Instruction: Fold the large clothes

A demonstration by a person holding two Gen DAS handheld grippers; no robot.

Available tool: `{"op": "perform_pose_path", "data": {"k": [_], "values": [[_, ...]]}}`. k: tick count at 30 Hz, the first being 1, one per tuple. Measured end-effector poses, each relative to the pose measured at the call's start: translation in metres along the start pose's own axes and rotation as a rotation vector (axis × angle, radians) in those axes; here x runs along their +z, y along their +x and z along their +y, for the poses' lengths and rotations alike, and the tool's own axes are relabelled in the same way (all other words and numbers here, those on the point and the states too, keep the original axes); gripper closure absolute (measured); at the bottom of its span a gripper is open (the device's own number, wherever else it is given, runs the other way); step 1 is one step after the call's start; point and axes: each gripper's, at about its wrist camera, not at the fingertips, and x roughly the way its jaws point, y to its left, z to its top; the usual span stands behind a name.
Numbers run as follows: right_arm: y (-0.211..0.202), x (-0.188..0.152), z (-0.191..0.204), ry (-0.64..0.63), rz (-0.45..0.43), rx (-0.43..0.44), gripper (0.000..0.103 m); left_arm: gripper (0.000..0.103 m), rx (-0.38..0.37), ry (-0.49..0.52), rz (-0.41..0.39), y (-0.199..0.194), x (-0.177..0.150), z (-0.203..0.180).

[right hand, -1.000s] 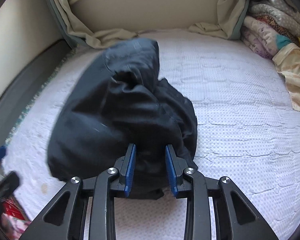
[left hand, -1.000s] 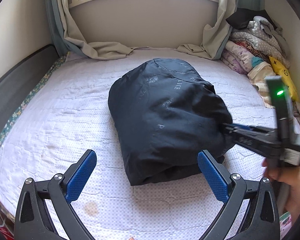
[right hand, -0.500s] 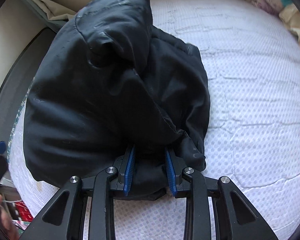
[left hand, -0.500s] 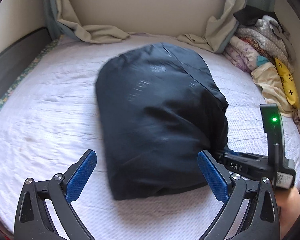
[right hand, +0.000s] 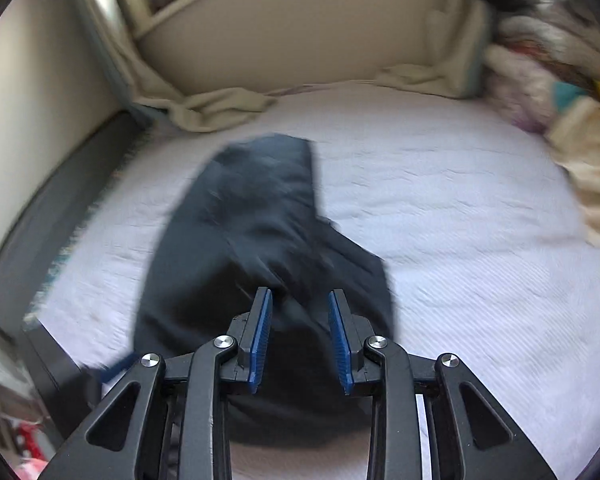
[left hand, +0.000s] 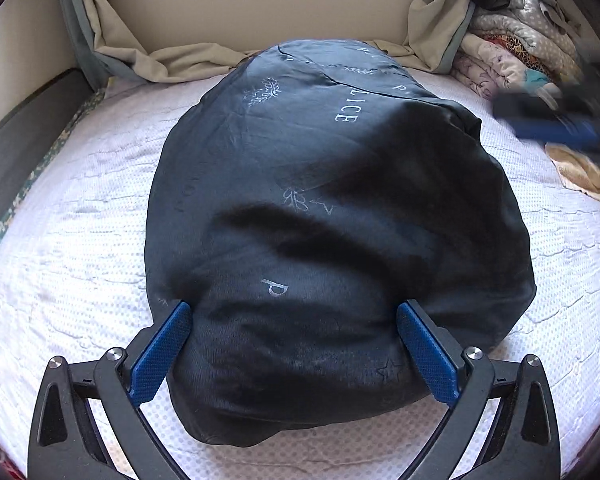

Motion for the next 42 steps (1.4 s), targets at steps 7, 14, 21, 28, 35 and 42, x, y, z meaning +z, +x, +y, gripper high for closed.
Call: {"op": "perform_pose_path", "data": {"k": [7, 14, 21, 28, 35, 42], "values": [[0.083, 0.02, 0.001, -0.026, 0.134, 0.005, 0.076, 0.0, -0.003, 0.005, -0.005, 0.001, -0.002, -0.003], [0.136, 0.007, -0.012, 0.013, 0.243, 0.002, 0.073, 0.0, 0.009, 0.053, -0.02, 0.001, -0.007, -0.011], [0.141, 0.003, -0.026, 0.083, 0.216, 0.043, 0.07, 0.0, 0.019, 0.055, -0.026, 0.002, -0.001, -0.011], [0.089, 0.012, -0.033, 0.131, 0.159, 0.055, 0.044, 0.0, -0.009, 0.034, -0.02, -0.001, -0.002, -0.001], [0.02, 0.008, -0.028, 0.114, 0.065, 0.014, 0.036, 0.0, -0.043, 0.002, -0.018, -0.012, -0.001, 0.009], [-0.026, -0.015, -0.005, 0.031, 0.02, 0.003, 0.036, 0.0, -0.042, -0.001, -0.034, -0.03, -0.003, 0.012]]}}
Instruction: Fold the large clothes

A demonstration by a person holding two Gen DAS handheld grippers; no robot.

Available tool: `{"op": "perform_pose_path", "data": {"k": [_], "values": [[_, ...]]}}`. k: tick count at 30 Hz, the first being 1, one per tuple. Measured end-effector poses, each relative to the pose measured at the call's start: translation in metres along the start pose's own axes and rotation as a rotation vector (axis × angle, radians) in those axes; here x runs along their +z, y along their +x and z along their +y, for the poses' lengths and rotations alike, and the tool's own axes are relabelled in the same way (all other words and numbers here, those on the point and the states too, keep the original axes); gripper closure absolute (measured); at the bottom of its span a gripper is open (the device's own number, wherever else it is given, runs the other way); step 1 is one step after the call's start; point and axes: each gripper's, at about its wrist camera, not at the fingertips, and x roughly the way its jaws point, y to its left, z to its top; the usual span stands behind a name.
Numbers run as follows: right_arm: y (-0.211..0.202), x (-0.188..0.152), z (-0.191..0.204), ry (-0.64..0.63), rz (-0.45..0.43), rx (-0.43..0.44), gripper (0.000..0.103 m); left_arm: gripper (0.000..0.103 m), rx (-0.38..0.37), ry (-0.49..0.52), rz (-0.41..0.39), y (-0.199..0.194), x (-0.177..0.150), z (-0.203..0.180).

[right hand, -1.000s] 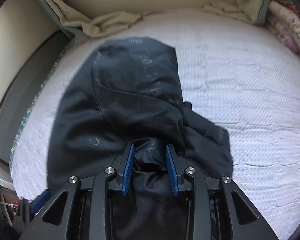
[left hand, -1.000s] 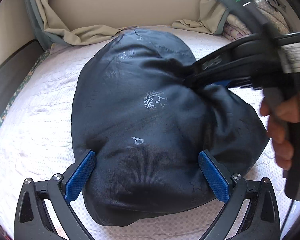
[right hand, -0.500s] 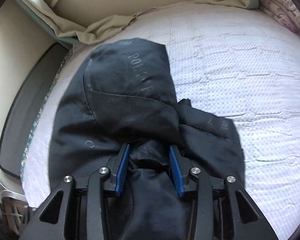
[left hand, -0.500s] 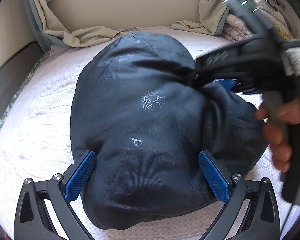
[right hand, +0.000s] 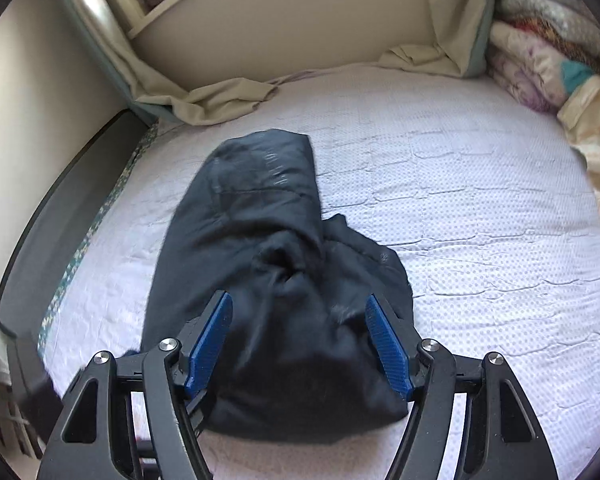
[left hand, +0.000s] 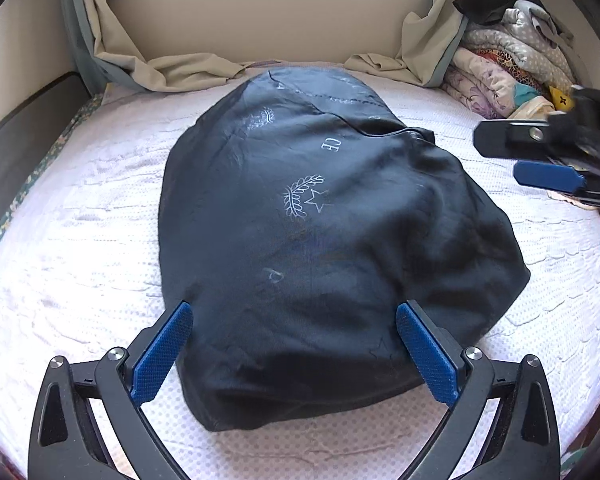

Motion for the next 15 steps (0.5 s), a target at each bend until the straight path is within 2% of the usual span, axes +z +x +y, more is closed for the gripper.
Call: {"op": "perform_pose_path", "data": {"k": [5, 8, 12, 15], "values": [[0.01, -0.022, -0.003, 0.025, 0.048, 0.023, 0.036, 0.0, 0.009, 0.009, 0.004, -0.006, -0.005, 0.002], [0.04, -0.029, -0.008, 0.041, 0.114, -0.013, 0.036, 0.0, 0.007, -0.004, 0.018, -0.006, -0.006, 0.005], [0.07, -0.037, -0.01, 0.026, 0.155, -0.057, 0.037, 0.0, 0.009, -0.009, 0.018, -0.01, -0.007, 0.006], [0.085, -0.04, -0.014, 0.044, 0.166, -0.057, 0.037, 0.0, 0.003, -0.012, 0.01, -0.015, -0.007, 0.008]]}}
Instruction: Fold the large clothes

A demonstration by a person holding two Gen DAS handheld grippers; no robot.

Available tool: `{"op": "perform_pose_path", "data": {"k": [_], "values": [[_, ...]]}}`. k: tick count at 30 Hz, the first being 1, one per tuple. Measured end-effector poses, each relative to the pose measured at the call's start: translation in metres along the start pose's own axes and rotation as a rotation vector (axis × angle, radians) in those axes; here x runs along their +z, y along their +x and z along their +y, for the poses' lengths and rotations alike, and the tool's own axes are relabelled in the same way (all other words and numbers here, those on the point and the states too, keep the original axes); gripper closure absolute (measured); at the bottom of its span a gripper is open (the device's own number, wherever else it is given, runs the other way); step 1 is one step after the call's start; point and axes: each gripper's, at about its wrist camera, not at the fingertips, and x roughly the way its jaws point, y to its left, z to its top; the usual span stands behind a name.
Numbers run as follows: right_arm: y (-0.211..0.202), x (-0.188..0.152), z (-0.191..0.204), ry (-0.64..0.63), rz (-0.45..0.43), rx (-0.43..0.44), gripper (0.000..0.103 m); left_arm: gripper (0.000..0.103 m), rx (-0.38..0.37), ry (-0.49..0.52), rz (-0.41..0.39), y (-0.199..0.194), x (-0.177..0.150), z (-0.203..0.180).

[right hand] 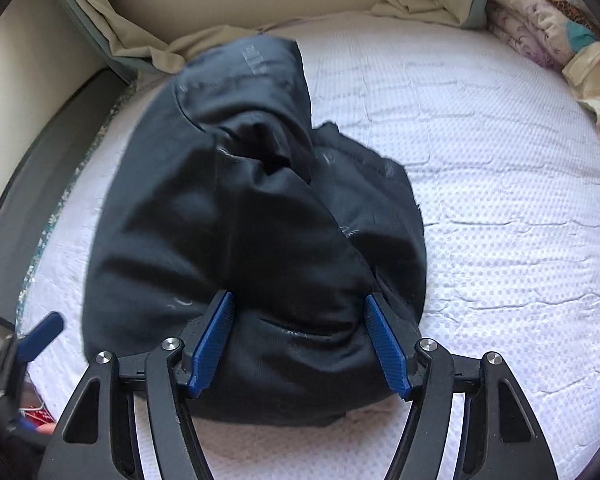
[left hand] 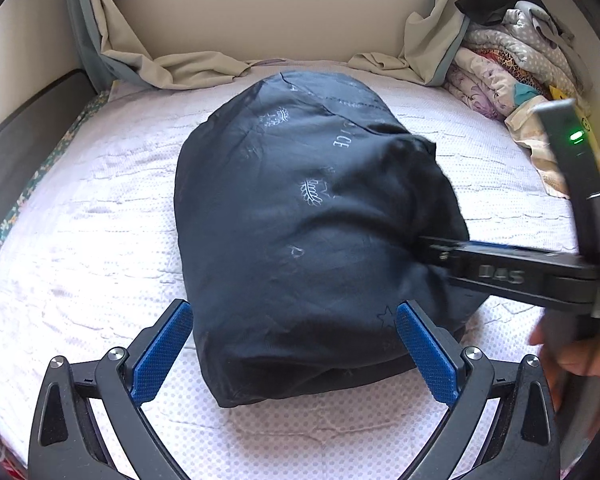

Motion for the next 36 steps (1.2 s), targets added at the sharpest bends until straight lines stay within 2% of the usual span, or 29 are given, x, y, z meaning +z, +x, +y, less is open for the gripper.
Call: {"op": "perform_pose_path", "data": {"k": [8, 12, 17, 20, 27, 29, 31, 33, 36], "values": [[0.011, 0.006, -0.015, 0.071, 0.017, 0.021, 0.029, 0.0, 0.002, -0.003, -0.023, -0.01, 0.003, 0.008], [-0.024, 0.011, -0.007, 0.064, -0.021, 0.024, 0.025, 0.0, 0.026, 0.024, -0.064, -0.022, 0.003, 0.008], [-0.074, 0.002, 0.0, 0.054, -0.104, 0.054, 0.008, 0.0, 0.011, 0.038, -0.083, -0.036, 0.002, 0.007], [-0.1, -0.013, 0.007, 0.03, -0.144, 0.075, 0.004, 0.0, 0.027, 0.056, -0.101, -0.047, 0.0, 0.008], [-0.141, -0.067, 0.022, -0.07, -0.219, -0.03, 0.002, 0.0, -0.021, 0.068, -0.156, -0.085, -0.009, 0.01], [-0.15, -0.079, 0.021, -0.06, -0.244, -0.032, 0.001, 0.0, 0.006, 0.098, -0.166, -0.093, -0.011, 0.007], [-0.156, -0.093, 0.019, -0.072, -0.241, -0.053, 0.0, 0.0, 0.066, 0.101, -0.185, -0.101, -0.018, 0.005], [-0.158, -0.102, 0.019, -0.088, -0.239, -0.077, 0.0, 0.0, 0.072, 0.095, -0.186, -0.105, -0.027, 0.006], [-0.161, -0.121, 0.017, -0.075, -0.217, -0.092, 0.0, 0.0, 0.066, 0.027, -0.167, -0.108, -0.04, 0.02]]}}
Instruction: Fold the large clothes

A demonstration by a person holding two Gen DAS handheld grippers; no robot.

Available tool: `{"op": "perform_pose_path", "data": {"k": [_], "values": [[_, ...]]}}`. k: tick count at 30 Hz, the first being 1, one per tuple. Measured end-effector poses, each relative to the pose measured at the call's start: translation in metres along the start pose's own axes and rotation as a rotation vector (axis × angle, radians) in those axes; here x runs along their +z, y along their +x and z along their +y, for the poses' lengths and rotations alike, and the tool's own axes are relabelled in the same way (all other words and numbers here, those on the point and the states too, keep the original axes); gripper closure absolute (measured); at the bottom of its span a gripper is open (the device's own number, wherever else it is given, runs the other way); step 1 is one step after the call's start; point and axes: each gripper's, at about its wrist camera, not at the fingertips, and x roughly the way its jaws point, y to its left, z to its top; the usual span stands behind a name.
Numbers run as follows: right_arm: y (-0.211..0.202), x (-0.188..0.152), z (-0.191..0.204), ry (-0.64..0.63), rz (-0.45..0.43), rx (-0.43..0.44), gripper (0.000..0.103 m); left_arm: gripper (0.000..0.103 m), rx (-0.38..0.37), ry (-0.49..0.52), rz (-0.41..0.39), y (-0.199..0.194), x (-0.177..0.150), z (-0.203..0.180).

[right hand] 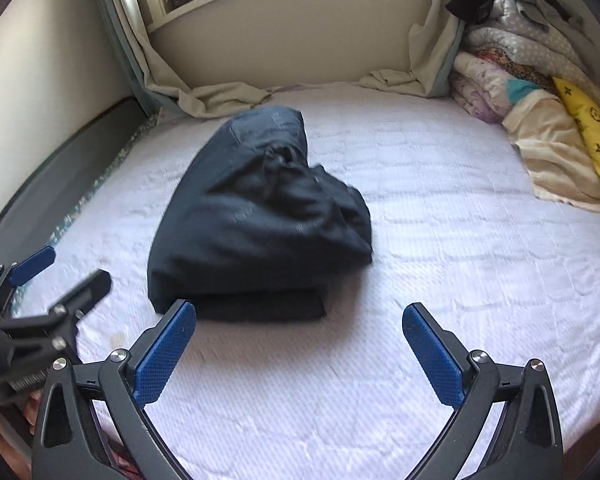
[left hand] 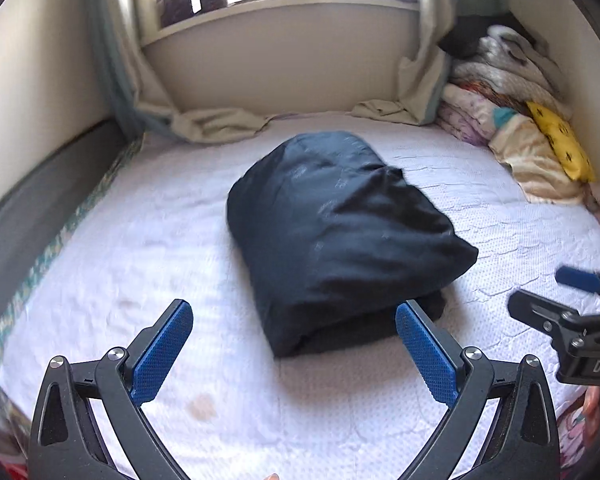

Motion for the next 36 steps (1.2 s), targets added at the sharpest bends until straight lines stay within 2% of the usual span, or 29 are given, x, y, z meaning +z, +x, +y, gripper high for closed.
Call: {"op": "perform_pose_path", "data": {"k": [5, 11, 19, 24, 36], "values": [[-0.004, -0.018, -0.001, -0.005, 0.008, -0.064, 0.0, 0.0, 0.044, -0.11, 0.006, -0.007, -0.02, 0.024], [-0.013, -0.031, -0.002, -0.022, -0.013, -0.141, 0.0, 0.0, 0.082, -0.117, 0.01, -0.011, -0.035, 0.027], [-0.013, -0.033, -0.005, -0.017, -0.005, -0.143, 0.0, 0.0, 0.077, -0.057, 0.022, -0.009, -0.04, 0.013], [-0.01, -0.034, -0.005, -0.01, 0.003, -0.141, 0.0, 0.0, 0.045, -0.075, 0.046, -0.004, -0.041, 0.013], [-0.008, -0.035, -0.002, -0.018, 0.002, -0.138, 0.0, 0.0, 0.04, -0.074, 0.056, -0.001, -0.042, 0.011]]}}
